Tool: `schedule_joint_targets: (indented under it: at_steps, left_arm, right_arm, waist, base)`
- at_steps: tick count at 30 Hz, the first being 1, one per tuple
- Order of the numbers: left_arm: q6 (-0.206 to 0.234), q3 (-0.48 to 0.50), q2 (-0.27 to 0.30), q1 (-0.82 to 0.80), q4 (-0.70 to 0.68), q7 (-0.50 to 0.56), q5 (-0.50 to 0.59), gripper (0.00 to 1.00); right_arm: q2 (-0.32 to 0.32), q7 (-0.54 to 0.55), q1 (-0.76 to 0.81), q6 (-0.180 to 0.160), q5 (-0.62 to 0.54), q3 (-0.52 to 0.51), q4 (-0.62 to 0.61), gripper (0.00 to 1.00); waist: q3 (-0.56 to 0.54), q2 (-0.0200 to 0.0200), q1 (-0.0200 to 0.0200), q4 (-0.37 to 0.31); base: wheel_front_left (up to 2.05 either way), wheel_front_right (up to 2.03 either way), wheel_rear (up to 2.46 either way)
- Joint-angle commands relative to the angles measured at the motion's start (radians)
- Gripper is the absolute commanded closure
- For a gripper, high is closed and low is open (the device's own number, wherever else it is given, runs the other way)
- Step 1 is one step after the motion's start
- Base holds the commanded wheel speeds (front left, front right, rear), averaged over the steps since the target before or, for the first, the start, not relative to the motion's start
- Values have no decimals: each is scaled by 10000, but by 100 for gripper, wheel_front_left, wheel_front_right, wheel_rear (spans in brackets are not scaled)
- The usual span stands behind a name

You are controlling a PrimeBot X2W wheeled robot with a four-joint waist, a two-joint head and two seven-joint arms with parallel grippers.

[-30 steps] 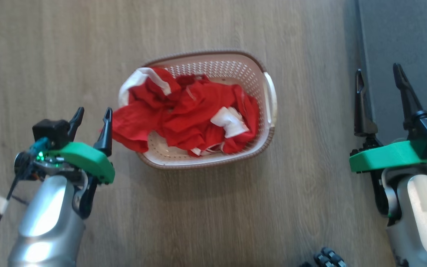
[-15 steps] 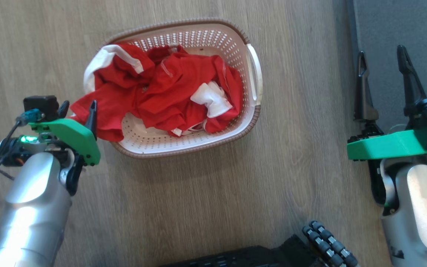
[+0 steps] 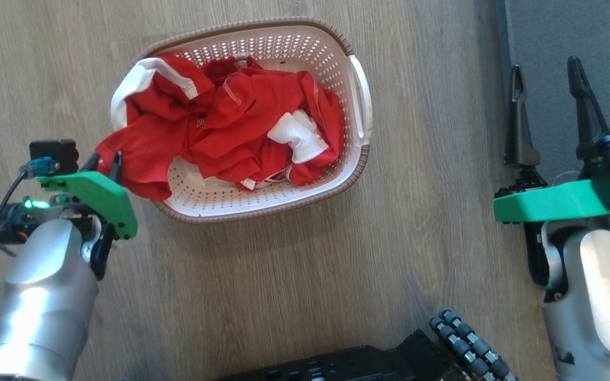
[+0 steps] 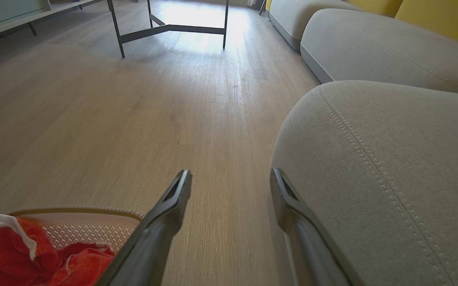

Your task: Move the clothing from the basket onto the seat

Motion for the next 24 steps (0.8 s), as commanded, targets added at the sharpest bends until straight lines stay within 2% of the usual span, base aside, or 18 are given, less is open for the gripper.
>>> schedule_joint_targets:
  at_steps: [1, 2, 12, 14, 15, 17, 19, 21, 24]
  left_arm:
    - [-62, 130, 269, -33, -19, -102, -87, 47]
    - [-62, 84, 248, -41, 7, -104, -136, 40]
    - [-62, -427, 180, -63, -51, 16, -815, 34]
    - [-63, -561, 185, -61, -97, 65, -943, 34]
    - [-63, -625, 187, -60, -123, 92, -1015, 40]
    - [-63, -692, 180, -54, -156, 129, -1098, 40]
    - [-63, -831, 156, -23, -251, 246, -1314, 33]
    - [-63, -994, 184, 9, -360, 317, -1494, 31]
    - [-63, -1245, 235, 79, -583, 449, -1838, 33]
  right_arm:
    - [63, -120, 88, 71, -18, 93, -301, 0]
    - [70, -120, 84, 71, -15, 90, -308, 0]
    - [125, -120, 98, 71, 45, 3, -319, 0]
    - [139, -120, 106, 71, 51, -17, -325, 0]
    - [147, -120, 106, 71, 55, -25, -328, 0]
    - [154, -120, 105, 71, 61, -31, -332, 0]
    - [162, -120, 106, 71, 70, -45, -328, 0]
    - [164, -120, 107, 71, 81, -64, -317, 0]
    - [159, -120, 113, 71, 96, -86, -288, 0]
  waist:
    - [2, 0, 0, 9]
    - [9, 0, 0, 10]
    - [88, 0, 0, -36]
    - [113, 0, 0, -39]
    - [128, 0, 0, -42]
    - [142, 0, 0, -45]
    - [156, 0, 0, -44]
    - [160, 0, 0, -39]
    - [141, 0, 0, -27]
  base:
    - [0, 0, 0]
    - [0, 0, 0]
    - [0, 0, 0]
    - [0, 0, 0]
    - [0, 0, 0]
    - [0, 0, 0]
    - [0, 0, 0]
    - [0, 0, 0]
    - [0, 0, 0]
